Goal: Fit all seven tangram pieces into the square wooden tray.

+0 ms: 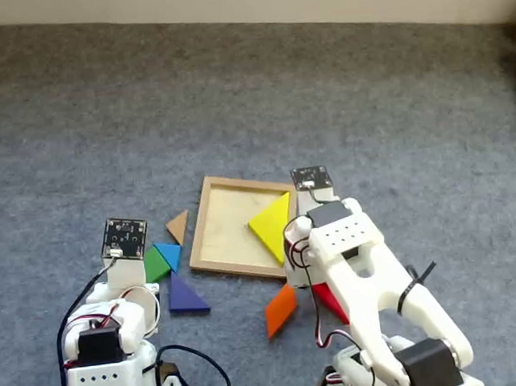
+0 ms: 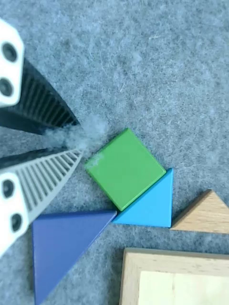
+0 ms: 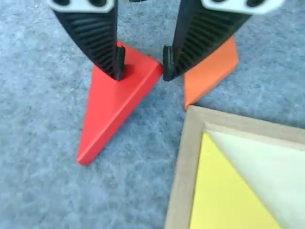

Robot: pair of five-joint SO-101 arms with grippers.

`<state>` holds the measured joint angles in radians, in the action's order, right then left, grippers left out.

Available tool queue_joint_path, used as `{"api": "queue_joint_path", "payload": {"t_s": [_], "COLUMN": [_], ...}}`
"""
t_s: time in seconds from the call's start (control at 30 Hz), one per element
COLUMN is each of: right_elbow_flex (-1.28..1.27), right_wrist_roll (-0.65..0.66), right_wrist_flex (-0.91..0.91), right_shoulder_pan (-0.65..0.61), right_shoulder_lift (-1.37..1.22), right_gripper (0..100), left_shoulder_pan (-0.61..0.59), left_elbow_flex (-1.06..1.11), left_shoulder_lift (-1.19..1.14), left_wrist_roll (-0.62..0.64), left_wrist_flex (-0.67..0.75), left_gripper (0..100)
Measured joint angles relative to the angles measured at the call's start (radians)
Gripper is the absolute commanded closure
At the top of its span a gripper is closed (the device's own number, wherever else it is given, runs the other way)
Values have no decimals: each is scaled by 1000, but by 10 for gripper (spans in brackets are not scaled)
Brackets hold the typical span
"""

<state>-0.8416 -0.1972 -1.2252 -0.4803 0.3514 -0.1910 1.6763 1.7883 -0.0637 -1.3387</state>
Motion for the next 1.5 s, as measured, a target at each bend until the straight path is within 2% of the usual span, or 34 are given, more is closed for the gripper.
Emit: {"api": "queue_joint_path", "payload": {"t_s": [0.27, 0.4, 0.6, 0.97, 1.13, 1.27, 1.5], "right_elbow_flex": [0, 0, 0, 0, 0, 25, 29], "right_wrist_roll": [2, 6, 91, 101, 110, 170, 187], "right_wrist_flex": [2, 2, 2, 2, 2, 2, 0], "right_shoulder_pan": [0, 68, 170, 287, 308, 319, 362], "right_shoulder_lift": [14, 14, 14, 14, 17, 28, 28], "right_gripper": [886, 886, 889, 891, 993, 992, 993], "left_shoulder_pan": [0, 0, 0, 0, 0, 0, 0], "left_elbow_flex": [0, 0, 0, 0, 0, 0, 0], "left_shoulder_lift": [0, 0, 0, 0, 0, 0, 0], "left_wrist_roll": [0, 0, 0, 0, 0, 0, 0], "left_wrist_flex": [0, 0, 0, 0, 0, 0, 0], "left_gripper": [995, 995, 995, 995, 995, 995, 995]}}
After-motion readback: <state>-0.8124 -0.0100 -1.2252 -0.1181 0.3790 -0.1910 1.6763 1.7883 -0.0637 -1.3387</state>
